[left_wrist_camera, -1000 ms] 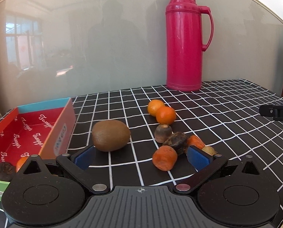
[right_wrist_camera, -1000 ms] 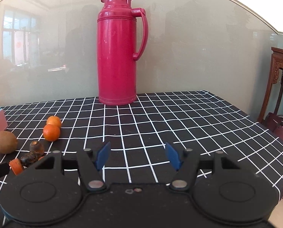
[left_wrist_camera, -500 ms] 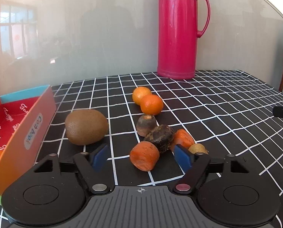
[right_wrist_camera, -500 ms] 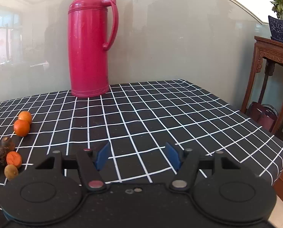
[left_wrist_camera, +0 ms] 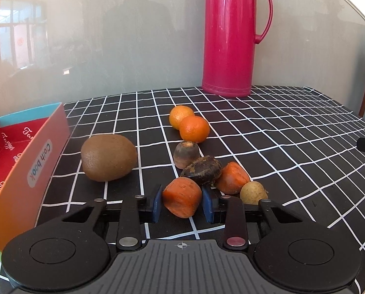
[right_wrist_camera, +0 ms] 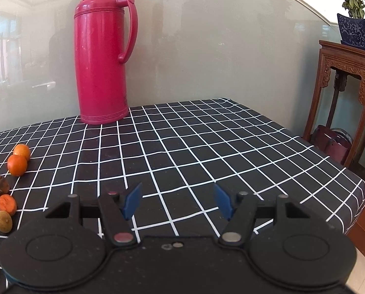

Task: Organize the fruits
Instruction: 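Carry the carrot chunk with the left gripper into the box and release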

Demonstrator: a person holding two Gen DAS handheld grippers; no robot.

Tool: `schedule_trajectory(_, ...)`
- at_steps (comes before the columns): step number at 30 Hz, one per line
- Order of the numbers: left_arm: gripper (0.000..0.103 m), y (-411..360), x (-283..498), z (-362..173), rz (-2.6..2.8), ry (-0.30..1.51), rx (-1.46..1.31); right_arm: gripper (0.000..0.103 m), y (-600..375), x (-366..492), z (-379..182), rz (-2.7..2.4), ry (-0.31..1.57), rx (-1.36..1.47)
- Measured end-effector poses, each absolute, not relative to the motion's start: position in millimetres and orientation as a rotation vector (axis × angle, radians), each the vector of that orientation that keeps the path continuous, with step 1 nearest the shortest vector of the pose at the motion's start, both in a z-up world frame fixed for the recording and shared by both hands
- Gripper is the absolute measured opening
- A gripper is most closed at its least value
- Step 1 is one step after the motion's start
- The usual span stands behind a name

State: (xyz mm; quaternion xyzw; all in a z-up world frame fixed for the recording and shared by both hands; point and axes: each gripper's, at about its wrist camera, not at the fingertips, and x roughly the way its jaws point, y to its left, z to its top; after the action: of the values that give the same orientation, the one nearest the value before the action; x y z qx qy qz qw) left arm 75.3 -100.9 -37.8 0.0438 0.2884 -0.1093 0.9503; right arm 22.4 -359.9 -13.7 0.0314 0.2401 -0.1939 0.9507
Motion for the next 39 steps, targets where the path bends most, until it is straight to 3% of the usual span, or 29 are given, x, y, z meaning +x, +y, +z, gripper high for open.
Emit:
schedule_trajectory(21,0.034,-17,43,6,-0.111,0.446,0.025,0.063,-307,47,-10,-0.298,0.497,0.045)
schedule_trajectory(39,0.034,109,45,1,0.182,0.456,-0.062,0.063,-256,60,-11,-0.203,0.505,0.009)
